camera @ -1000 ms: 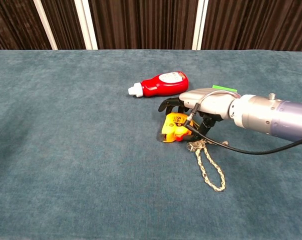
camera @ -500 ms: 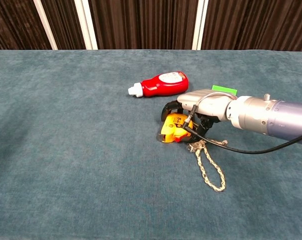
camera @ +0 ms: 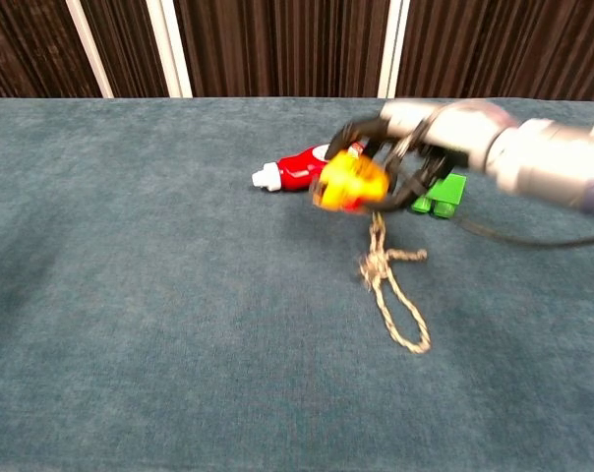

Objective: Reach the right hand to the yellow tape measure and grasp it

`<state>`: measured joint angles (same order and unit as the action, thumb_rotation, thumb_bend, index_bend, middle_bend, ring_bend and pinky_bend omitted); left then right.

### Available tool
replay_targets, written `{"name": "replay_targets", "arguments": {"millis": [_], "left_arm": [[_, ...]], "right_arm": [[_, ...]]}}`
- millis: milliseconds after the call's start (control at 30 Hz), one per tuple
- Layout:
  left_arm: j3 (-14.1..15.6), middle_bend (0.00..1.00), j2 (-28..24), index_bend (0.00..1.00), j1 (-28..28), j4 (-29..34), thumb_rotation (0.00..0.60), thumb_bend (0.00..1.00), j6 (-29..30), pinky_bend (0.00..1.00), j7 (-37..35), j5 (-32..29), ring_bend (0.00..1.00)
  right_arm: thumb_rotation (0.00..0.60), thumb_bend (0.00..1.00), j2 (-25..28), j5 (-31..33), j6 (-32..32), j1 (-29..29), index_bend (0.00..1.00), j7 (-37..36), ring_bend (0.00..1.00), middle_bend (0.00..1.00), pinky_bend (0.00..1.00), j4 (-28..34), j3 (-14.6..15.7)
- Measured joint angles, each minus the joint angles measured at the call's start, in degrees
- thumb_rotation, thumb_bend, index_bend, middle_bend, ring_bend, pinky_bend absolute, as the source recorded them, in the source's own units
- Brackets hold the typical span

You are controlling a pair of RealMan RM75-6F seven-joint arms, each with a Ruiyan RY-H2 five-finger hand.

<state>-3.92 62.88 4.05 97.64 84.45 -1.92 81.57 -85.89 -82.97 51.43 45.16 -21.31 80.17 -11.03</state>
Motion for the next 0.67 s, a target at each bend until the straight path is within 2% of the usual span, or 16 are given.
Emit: {"name": "replay_targets", "arguments": {"millis": [300, 500, 667], "left_arm": [[0.14, 0.0, 0.12, 0.19, -0.06, 0.17, 0.6, 0.44, 0.05, 0.0, 0.57, 0.03, 0.0], [0.16, 0.0, 0.24, 0.19, -0.07, 0.28, 0.6, 0.44, 0.17, 0.0, 0.91, 0.12, 0.0], [0.2, 0.0, 0.34, 0.19, -0.09, 0.18, 0.6, 0.44, 0.27, 0.0, 1.12, 0.24, 0.0]], "right_arm": [[0.6, 0.53, 12.8, -3.02, 11.55, -5.86, 0.53, -28.01, 0.52, 0.5, 0.46, 7.86, -3.88], [0.6, 0.53, 22.0, -7.86, 19.75, -10.37, 0.53, -45.34, 0.52, 0.49, 0.46, 10.86, -4.36], [0.6, 0.53, 26.01, -11.62, 23.41, -12.49, 0.53, -49.33, 0.52, 0.49, 0.46, 12.07, -3.22]]}}
